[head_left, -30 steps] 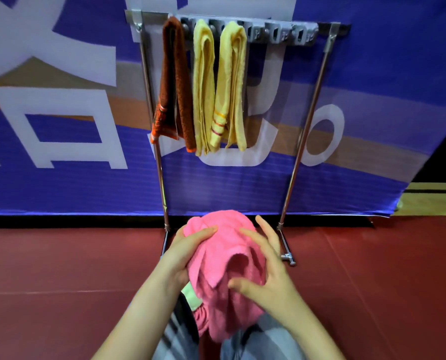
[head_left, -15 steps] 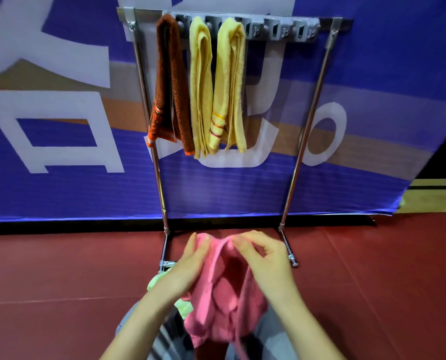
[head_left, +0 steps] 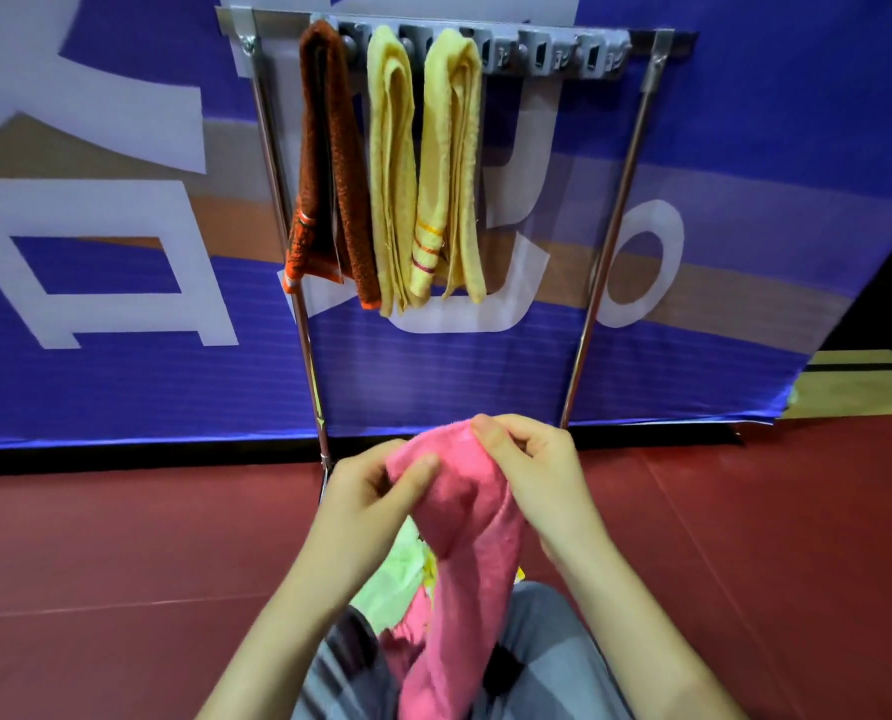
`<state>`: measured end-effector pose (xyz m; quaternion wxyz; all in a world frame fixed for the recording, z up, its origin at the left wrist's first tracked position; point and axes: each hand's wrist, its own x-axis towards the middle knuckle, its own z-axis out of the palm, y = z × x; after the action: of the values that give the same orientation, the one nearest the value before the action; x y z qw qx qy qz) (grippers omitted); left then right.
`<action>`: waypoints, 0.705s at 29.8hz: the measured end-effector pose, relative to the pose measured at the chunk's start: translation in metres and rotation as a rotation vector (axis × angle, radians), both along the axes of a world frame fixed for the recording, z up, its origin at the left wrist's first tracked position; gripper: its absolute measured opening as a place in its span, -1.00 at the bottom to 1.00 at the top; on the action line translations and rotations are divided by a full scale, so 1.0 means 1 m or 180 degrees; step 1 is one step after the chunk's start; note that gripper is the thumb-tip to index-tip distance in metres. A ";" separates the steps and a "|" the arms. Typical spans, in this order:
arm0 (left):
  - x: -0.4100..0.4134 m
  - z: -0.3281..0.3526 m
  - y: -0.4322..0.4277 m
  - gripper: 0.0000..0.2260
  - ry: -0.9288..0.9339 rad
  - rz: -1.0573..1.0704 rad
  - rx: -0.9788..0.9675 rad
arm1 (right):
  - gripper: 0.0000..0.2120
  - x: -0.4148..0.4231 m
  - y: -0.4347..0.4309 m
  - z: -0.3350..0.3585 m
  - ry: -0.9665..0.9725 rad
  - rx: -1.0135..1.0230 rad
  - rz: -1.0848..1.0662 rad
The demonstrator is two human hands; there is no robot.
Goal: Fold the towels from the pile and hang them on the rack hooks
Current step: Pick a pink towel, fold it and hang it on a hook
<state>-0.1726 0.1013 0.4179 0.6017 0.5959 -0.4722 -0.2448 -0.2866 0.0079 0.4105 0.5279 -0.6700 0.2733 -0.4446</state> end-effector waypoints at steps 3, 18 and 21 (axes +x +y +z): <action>0.006 0.005 -0.002 -0.83 0.0051 0.0151 -0.0050 | -0.74 -0.003 0.001 -0.014 0.0276 0.0160 0.0292; 0.058 0.046 -0.005 -0.78 0.0080 0.0561 -0.0322 | -0.73 -0.028 -0.008 -0.065 0.0590 0.0650 0.0514; 0.073 0.048 -0.002 -0.70 -0.0008 0.0659 -0.0385 | -0.72 -0.040 -0.017 -0.069 0.0809 0.0771 0.0490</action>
<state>-0.0997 0.0992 0.4658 0.6579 0.6045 -0.4228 -0.1517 -0.3269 -0.0088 0.3412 0.5984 -0.6713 0.3372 -0.2786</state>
